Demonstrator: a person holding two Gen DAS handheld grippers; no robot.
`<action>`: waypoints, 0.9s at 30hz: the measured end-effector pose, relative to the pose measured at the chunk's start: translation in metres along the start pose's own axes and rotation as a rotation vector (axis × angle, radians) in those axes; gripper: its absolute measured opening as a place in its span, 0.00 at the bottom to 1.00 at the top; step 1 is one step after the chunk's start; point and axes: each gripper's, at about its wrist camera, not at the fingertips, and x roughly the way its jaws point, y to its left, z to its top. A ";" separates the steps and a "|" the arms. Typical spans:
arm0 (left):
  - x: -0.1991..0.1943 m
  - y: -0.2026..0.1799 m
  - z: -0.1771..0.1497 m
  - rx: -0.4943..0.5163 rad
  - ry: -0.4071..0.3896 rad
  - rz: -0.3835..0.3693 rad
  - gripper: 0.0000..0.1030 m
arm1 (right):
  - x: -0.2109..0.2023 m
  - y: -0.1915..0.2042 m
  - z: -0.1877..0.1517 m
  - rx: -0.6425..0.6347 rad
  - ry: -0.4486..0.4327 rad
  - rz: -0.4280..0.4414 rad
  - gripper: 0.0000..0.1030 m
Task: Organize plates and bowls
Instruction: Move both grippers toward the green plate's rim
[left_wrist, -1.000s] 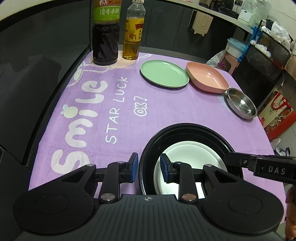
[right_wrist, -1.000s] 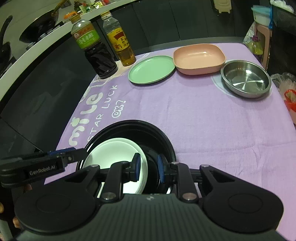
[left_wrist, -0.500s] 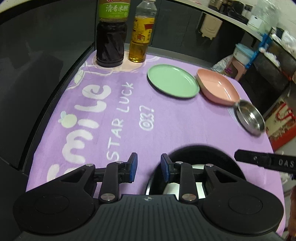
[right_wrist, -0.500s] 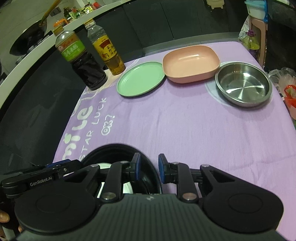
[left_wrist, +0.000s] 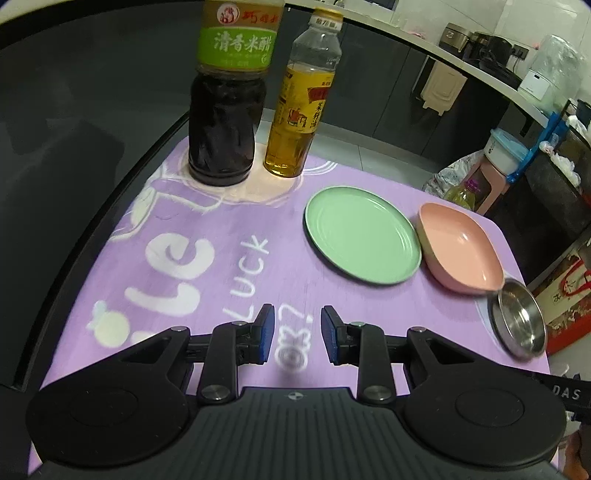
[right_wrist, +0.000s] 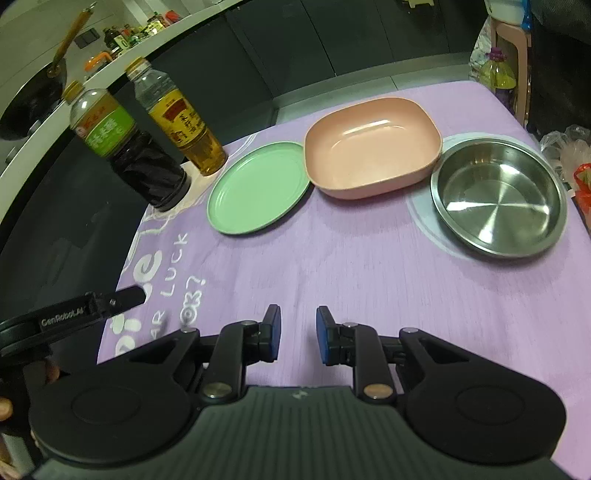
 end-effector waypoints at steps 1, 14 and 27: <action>0.004 0.000 0.003 -0.006 0.001 -0.007 0.25 | 0.002 -0.001 0.004 0.002 -0.002 0.004 0.18; 0.070 0.001 0.043 -0.061 -0.016 -0.031 0.26 | 0.051 -0.002 0.057 0.090 -0.034 -0.030 0.18; 0.106 0.001 0.044 -0.065 0.016 -0.054 0.29 | 0.081 -0.008 0.059 0.153 -0.072 0.000 0.18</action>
